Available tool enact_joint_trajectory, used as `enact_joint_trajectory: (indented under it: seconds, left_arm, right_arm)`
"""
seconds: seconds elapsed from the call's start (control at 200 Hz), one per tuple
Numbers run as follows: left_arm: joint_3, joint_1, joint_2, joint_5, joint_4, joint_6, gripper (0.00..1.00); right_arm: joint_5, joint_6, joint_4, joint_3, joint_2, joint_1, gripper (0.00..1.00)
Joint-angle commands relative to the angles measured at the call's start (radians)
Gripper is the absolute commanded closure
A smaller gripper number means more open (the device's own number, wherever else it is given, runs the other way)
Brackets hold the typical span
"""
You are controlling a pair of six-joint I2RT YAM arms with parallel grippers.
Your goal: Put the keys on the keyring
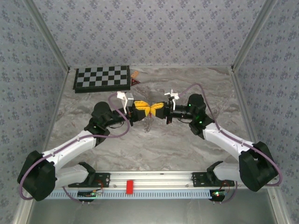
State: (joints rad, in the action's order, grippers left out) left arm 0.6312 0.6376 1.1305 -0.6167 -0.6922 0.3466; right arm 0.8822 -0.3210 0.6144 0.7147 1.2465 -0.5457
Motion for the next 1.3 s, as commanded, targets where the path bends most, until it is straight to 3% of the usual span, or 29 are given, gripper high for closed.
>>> enact_joint_trajectory:
  seconds: [0.0,0.325,0.54,0.865,1.294]
  left_arm:
    - [0.022,-0.024,-0.046,-0.037,0.014,-0.012,0.66]
    - [0.042,-0.048,-0.110,-0.119,0.263,-0.169,0.66]
    - [0.053,-0.050,-0.101,-0.111,0.394,-0.269,0.67]
    - [0.079,-0.049,-0.062,-0.116,0.488,-0.351,0.68]
    - [0.122,-0.050,0.008,-0.138,0.571,-0.409,0.69]
  right_arm:
    - [0.023,0.152,-0.221,0.067,-0.031,0.003,1.00]
    - [-0.023,0.402,-0.611,0.178,-0.022,-0.008,1.00]
    - [-0.063,0.523,-0.806,0.257,-0.005,-0.017,1.00]
    - [-0.115,0.599,-0.923,0.305,0.029,-0.050,1.00]
    - [-0.127,0.619,-0.937,0.313,0.048,-0.072,1.00]
